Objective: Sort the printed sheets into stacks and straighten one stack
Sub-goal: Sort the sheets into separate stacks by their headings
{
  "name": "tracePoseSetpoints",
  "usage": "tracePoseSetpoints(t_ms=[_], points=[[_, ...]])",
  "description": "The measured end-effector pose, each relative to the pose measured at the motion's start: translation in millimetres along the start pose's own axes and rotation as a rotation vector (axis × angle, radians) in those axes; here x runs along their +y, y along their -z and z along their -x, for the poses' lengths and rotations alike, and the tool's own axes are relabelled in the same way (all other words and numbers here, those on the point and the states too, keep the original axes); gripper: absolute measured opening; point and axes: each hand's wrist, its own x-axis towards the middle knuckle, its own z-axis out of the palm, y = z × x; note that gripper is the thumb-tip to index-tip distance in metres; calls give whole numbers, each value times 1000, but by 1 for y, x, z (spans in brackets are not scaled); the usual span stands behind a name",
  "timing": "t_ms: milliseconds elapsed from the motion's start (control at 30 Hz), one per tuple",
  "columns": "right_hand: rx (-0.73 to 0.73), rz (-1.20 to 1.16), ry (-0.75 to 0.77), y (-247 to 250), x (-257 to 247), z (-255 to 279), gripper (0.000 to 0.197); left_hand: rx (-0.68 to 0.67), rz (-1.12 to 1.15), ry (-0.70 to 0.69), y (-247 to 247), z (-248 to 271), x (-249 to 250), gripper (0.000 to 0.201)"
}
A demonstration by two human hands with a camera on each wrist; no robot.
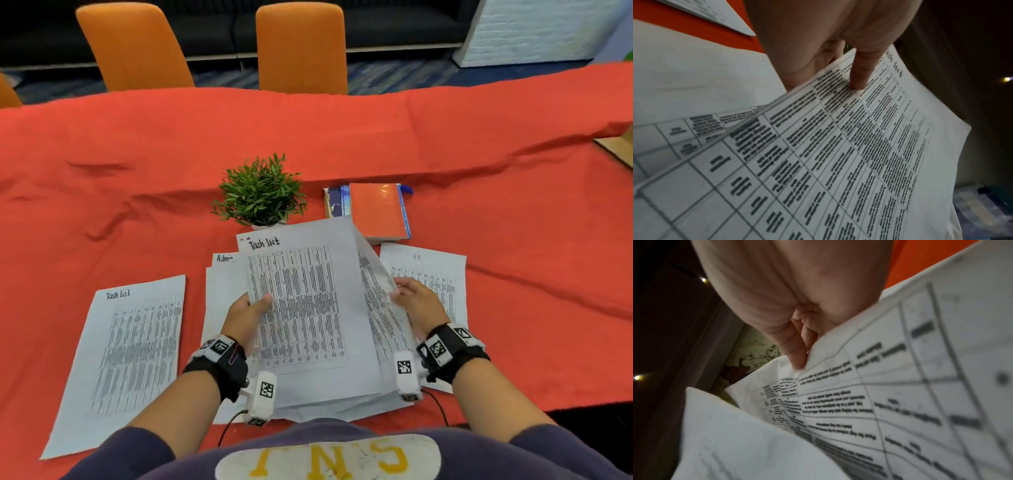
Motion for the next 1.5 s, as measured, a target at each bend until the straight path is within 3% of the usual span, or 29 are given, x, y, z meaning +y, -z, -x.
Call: tracePoseSetpoints(t_ms=[200,333,400,433,467,533,633,700,767,867,967,1033,1133,1200,1333,1500], points=[[-156,-267,-31,-6,-24,12,17,-14,232,149,-18,-9,-7,89],[-200,-321,-35,-2,-31,14,19,-76,310,134,-21,-16,-13,98],[-197,-304,-56,-2,-26,13,19,-104,315,102,-26,-17,-11,115],[-198,-283,-67,-4,-22,13,19,-104,266,95,-29,-16,-10,113],[-199,-250,-81,-5,-17,11,19,-94,198,81,-31,-16,-9,98],[-203,-136,-117,-7,-6,8,19,-4,2,9,-33,-15,-10,53],[-226,155,-136,-8,16,0,9,126,-231,-117,-24,-10,-8,31],[-231,588,-84,-8,33,-8,11,218,-338,-149,-9,-15,-15,34],[-175,957,-70,-13,48,-14,33,279,-415,-132,5,-14,-21,47],[-62,1136,-64,-25,61,-19,62,326,-507,-16,23,-13,-31,64],[-36,1175,-92,-33,70,-20,73,327,-550,63,33,-10,-37,71],[-24,1169,-68,-33,74,-21,66,310,-532,92,37,-8,-42,75],[1,1115,10,-30,70,-22,29,270,-514,115,38,-9,-51,75],[-22,1135,10,-26,64,-22,17,272,-514,105,37,-7,-52,71],[6,1120,15,-18,55,-18,11,323,-497,43,42,-6,-46,66],[92,873,136,0,41,-16,19,436,-447,-20,64,-6,-37,44]])
